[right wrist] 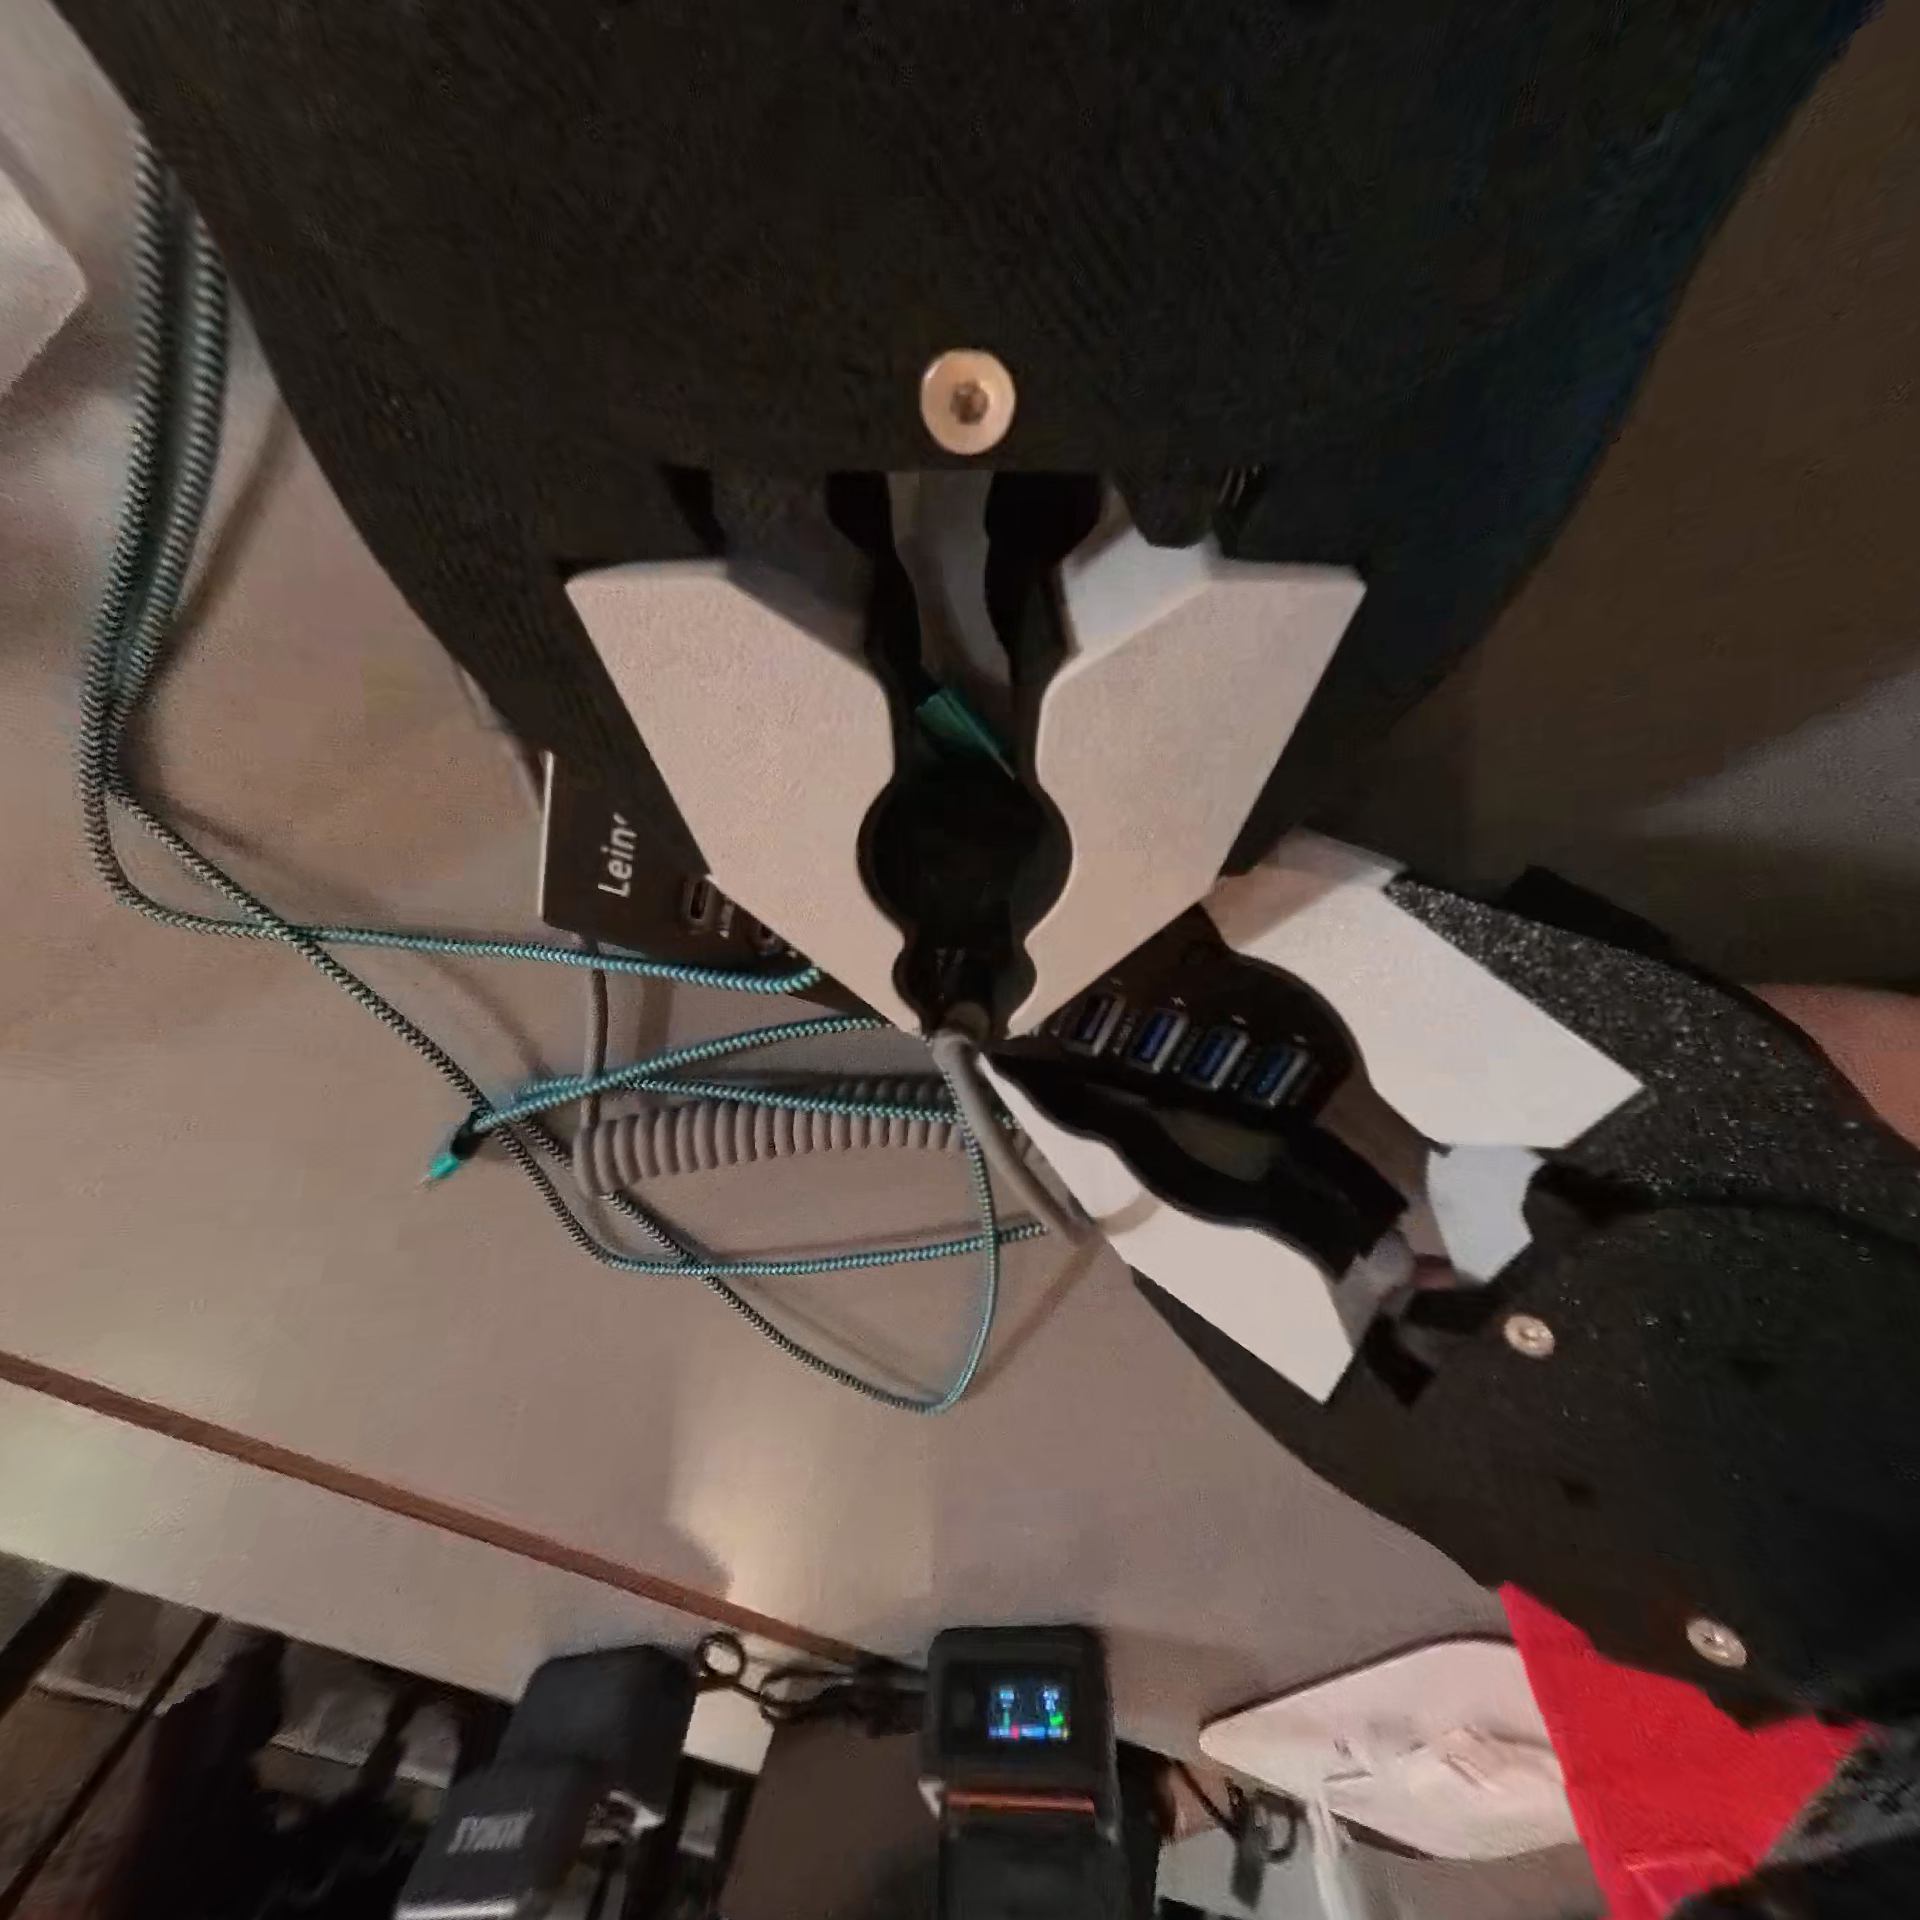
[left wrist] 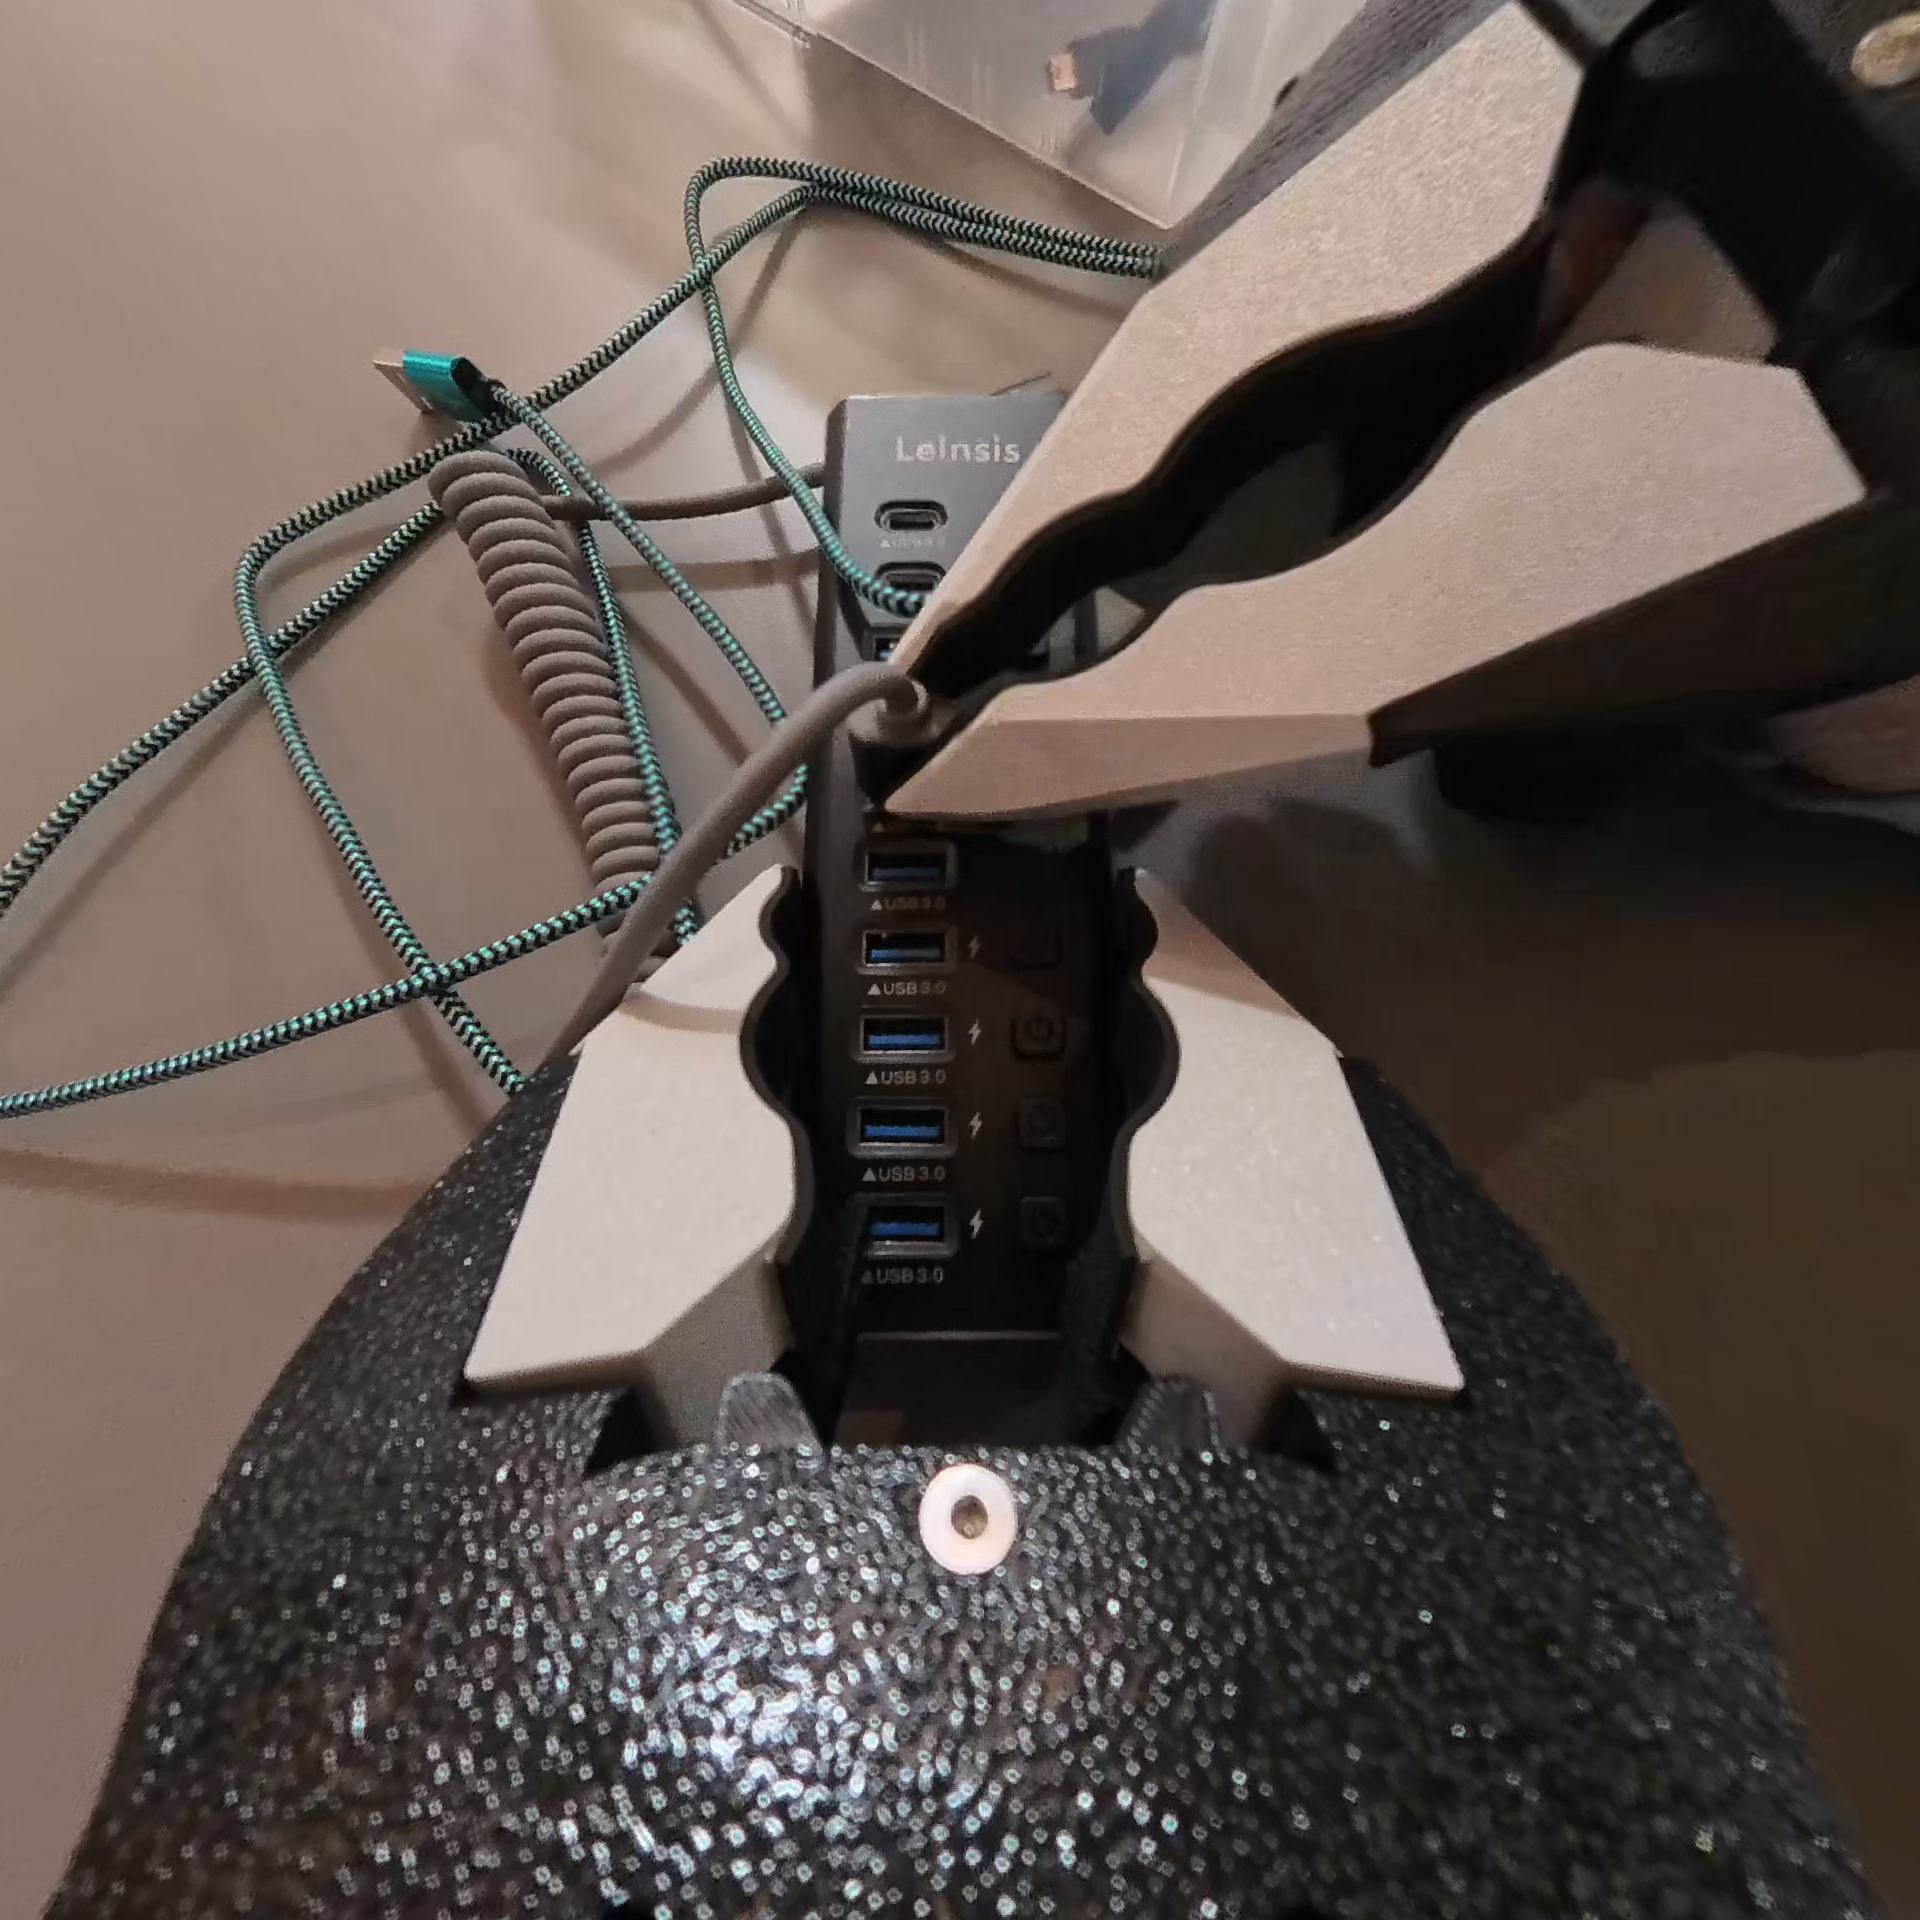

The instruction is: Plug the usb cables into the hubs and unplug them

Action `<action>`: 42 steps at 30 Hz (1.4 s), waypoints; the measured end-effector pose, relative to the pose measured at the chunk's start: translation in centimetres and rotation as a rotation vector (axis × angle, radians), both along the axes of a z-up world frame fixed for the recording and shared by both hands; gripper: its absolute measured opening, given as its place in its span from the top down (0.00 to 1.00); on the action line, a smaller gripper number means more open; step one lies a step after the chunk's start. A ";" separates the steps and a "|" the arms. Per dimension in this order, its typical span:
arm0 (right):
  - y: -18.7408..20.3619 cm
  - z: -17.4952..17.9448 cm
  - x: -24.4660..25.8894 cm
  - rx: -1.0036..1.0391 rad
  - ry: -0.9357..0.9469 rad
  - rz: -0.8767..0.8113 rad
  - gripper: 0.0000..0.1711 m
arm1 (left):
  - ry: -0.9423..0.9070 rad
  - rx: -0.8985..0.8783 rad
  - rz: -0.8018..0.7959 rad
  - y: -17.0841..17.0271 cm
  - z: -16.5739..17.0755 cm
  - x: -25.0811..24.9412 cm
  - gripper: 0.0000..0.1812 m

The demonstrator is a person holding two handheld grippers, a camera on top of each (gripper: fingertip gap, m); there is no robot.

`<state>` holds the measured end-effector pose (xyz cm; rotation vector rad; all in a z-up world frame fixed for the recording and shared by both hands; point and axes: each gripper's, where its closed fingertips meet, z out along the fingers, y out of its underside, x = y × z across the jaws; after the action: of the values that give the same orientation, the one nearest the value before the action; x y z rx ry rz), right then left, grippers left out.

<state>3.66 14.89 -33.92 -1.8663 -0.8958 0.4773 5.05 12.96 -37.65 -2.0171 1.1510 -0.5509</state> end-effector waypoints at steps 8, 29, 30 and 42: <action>0.0 0.1 -0.2 0.139 -0.144 -0.017 0.96 | 0.001 -0.002 0.014 0.1 0.0 -0.1 0.67; 2.9 2.9 3.8 0.253 -0.091 -0.155 0.96 | -0.007 0.005 -0.099 -1.4 0.1 -0.6 0.68; 3.1 3.3 4.3 0.262 -0.083 -0.173 0.96 | -0.005 0.004 -0.104 -1.7 0.0 -0.9 0.68; 5.0 8.1 7.0 0.320 -0.004 -0.216 0.95 | -0.012 -0.023 -0.255 -6.0 0.4 -5.3 0.66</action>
<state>10.67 19.87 -25.87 -1.6456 -0.7151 0.1848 -0.30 6.96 -37.26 -1.8949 1.4113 -0.7045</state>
